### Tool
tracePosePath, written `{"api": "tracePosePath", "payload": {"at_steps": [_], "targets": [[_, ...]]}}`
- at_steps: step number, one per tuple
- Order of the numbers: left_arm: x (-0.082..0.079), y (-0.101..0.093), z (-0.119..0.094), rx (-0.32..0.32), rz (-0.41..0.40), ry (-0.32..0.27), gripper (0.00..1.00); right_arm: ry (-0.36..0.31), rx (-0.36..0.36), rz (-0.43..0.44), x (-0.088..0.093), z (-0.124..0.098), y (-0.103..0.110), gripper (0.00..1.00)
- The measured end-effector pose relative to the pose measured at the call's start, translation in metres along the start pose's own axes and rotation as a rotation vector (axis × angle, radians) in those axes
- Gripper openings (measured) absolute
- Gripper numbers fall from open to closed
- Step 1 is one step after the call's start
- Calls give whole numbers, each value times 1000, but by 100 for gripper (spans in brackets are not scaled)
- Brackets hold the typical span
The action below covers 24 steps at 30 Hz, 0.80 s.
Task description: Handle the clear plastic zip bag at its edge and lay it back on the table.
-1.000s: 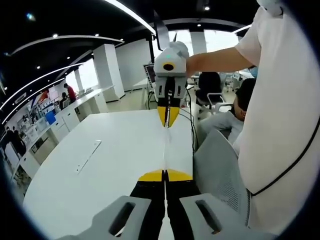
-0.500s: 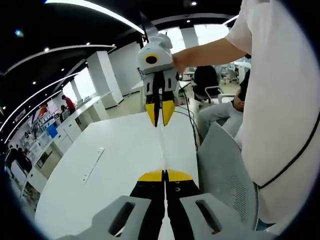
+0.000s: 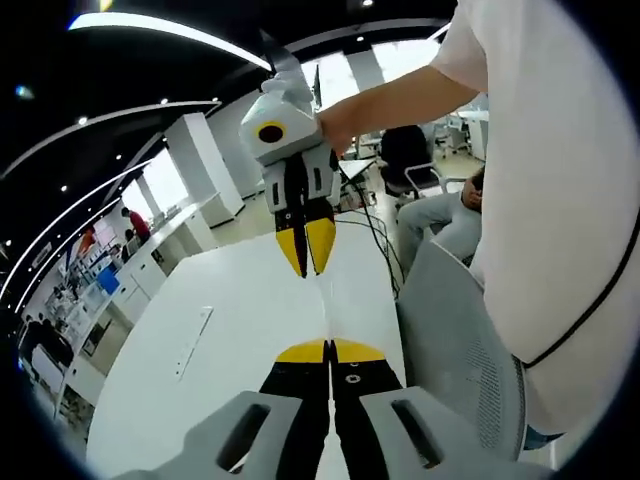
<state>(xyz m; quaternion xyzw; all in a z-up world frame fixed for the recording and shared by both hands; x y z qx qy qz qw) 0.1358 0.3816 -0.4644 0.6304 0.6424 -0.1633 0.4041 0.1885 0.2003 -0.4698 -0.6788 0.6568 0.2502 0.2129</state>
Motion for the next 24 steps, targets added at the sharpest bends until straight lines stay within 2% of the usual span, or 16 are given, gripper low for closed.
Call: {"api": "tracePosePath", "payload": {"at_steps": [13, 24], "targets": [[-2, 1, 0, -3, 1, -2, 0, 50, -49, -27, 3, 11, 5, 0], [3, 7, 1, -9, -58, 1, 0, 61, -1, -43, 0, 12, 4, 0]]}}
Point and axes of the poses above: the point that each gripper's makers call its tool centre point, and the gripper's own axes: z roughly forward along the fingers, y roughly to its left, x roughly out of its underside, the point moved 8 cm from there along -z, roughly backward along the fingers, and after that the axes turned 10 degrees about y, right-handed, at the moved point
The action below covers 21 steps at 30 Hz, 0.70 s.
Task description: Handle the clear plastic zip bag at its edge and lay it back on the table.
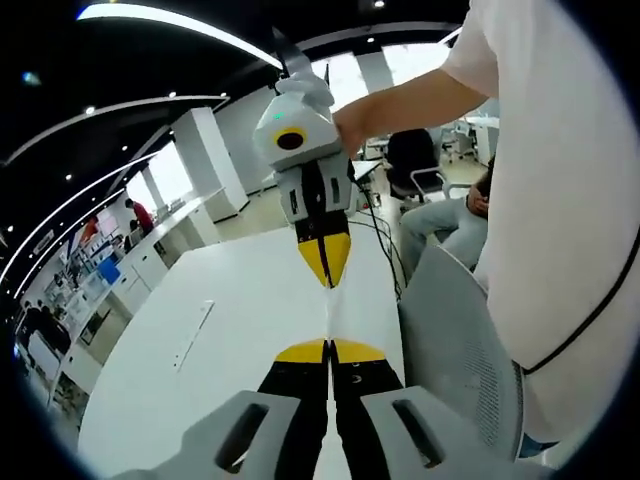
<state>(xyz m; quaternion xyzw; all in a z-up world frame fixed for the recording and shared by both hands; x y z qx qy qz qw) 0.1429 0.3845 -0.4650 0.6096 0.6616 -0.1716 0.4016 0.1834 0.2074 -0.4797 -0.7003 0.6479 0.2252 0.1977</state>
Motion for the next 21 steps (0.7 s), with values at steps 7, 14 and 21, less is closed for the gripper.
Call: {"api": "tracePosePath", "payload": {"at_steps": [7, 14, 21], "targets": [[0, 3, 1, -15, -20, -4, 0, 11, 27, 2, 1, 0, -1, 0], [-3, 9, -3, -53, -36, -38, 11, 42, 53, 0, 2, 0, -2, 0], [-20, 2, 2, -42, -5, -54, 12, 66, 76, 7, -3, 2, -2, 0]]}}
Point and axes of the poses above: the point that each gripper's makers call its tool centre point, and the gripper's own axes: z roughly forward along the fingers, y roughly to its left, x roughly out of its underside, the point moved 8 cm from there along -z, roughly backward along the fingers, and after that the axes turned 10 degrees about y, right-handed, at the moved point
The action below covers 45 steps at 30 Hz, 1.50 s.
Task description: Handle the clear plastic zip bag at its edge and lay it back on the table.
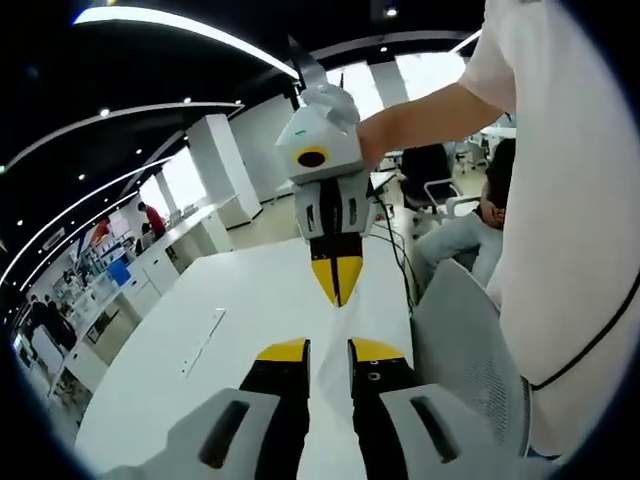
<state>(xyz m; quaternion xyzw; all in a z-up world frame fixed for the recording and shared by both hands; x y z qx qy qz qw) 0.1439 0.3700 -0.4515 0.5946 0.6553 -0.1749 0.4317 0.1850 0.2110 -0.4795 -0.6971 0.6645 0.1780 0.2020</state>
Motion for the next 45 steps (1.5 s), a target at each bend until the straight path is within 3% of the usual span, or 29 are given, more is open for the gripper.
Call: {"api": "tracePosePath", "payload": {"at_steps": [9, 19, 31, 45], "targets": [[-21, -8, 18, 44, 72, 2, 12, 14, 16, 10, -7, 1, 0, 0], [-11, -13, 33, 51, 117, 106, 9, 27, 24, 6, -13, 2, 4, 0], [-2, -16, 40, 79, 96, 180, 0, 40, 30, 11, -16, 2, 7, 0], [-3, -29, 40, 144, 83, 165, 0, 49, 55, 33, -13, 1, 3, 0]]}}
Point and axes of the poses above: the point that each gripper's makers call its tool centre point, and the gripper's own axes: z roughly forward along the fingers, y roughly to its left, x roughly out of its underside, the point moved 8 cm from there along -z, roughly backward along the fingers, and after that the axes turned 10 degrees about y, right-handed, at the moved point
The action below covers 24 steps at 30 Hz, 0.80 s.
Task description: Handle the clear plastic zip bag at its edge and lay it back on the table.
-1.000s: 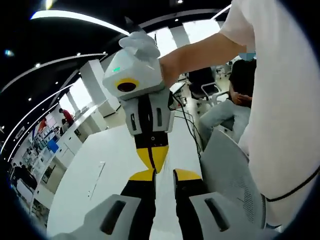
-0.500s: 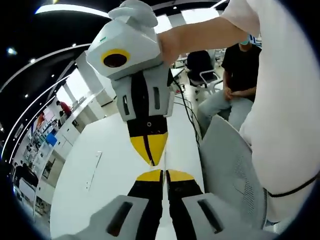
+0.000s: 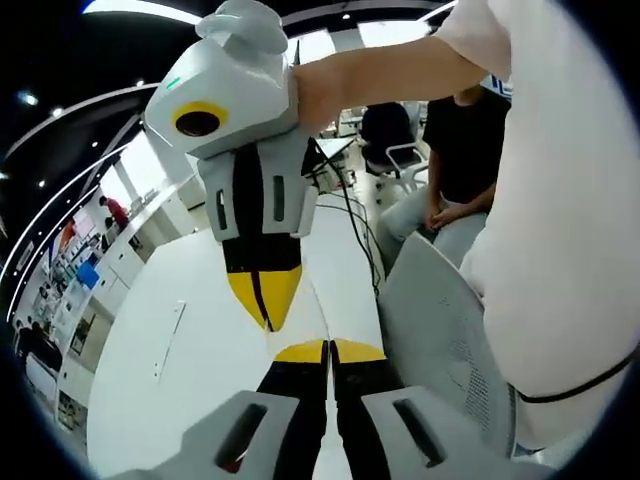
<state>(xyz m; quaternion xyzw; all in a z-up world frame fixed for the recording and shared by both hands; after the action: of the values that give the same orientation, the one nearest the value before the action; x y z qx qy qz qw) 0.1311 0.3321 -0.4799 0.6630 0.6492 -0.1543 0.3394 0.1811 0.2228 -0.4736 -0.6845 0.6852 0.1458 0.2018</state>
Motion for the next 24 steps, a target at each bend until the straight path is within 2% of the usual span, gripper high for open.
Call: {"api": "tracePosePath", "payload": {"at_steps": [24], "targets": [[-4, -11, -3, 52, -22, -36, 0, -1, 52, 41, 2, -5, -10, 0]]}}
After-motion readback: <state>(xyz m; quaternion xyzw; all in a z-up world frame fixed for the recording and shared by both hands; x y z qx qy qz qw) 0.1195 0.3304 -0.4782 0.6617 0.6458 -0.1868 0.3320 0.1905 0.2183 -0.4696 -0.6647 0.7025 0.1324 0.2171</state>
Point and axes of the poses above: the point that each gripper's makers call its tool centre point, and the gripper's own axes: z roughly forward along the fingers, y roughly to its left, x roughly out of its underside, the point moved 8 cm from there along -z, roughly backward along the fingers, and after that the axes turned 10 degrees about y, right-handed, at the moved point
